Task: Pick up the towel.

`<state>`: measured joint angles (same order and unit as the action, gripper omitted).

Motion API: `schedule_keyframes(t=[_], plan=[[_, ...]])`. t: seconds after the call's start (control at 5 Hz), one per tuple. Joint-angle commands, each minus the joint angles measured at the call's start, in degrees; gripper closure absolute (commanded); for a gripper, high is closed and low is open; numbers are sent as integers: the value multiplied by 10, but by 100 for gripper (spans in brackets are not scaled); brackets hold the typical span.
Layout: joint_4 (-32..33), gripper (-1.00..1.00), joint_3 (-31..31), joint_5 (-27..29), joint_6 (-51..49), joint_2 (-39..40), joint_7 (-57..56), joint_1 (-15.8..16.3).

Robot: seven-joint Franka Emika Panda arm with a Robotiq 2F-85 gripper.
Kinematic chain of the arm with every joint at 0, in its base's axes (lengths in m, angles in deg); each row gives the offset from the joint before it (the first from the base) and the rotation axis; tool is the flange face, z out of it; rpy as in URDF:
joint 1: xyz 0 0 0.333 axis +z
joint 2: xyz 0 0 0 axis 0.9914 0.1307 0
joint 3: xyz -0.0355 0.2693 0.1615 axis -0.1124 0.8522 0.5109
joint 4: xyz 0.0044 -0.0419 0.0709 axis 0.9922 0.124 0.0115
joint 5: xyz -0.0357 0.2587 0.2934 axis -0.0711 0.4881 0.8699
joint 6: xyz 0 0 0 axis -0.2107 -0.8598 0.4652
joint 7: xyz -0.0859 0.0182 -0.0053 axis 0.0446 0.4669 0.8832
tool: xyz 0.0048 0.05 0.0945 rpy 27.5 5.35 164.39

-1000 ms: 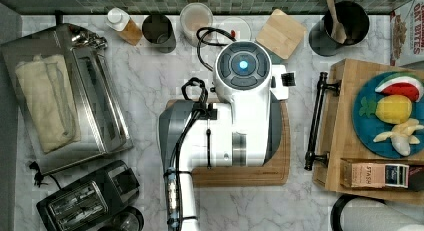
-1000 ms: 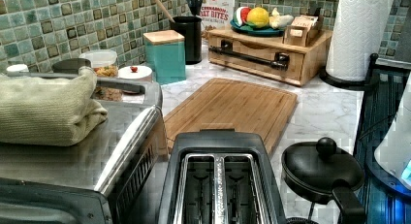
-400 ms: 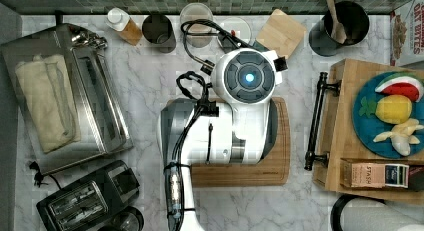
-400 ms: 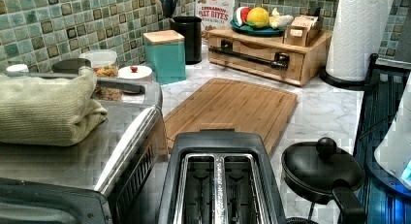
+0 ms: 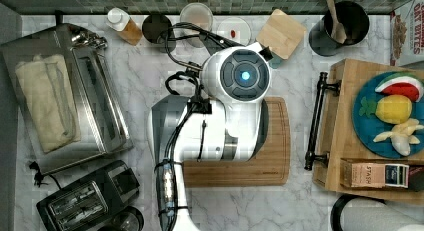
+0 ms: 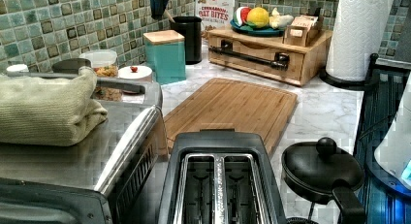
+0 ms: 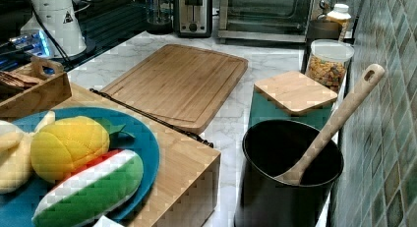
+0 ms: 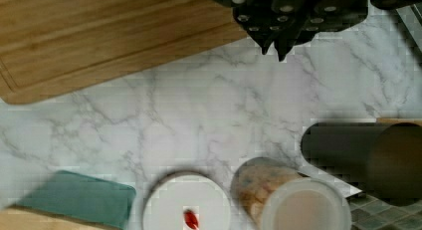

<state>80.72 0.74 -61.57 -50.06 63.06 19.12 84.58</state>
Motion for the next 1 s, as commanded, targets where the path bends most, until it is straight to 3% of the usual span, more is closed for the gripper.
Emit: schedule_keyframes(t=[0.2,0.4,1.0], plan=[[-75,-100,47,110,-20,-8,-153,25],[-66,-100,54,162,-19,-13,-228,18],[-142,-100,84,288,-140,40,-403,12]])
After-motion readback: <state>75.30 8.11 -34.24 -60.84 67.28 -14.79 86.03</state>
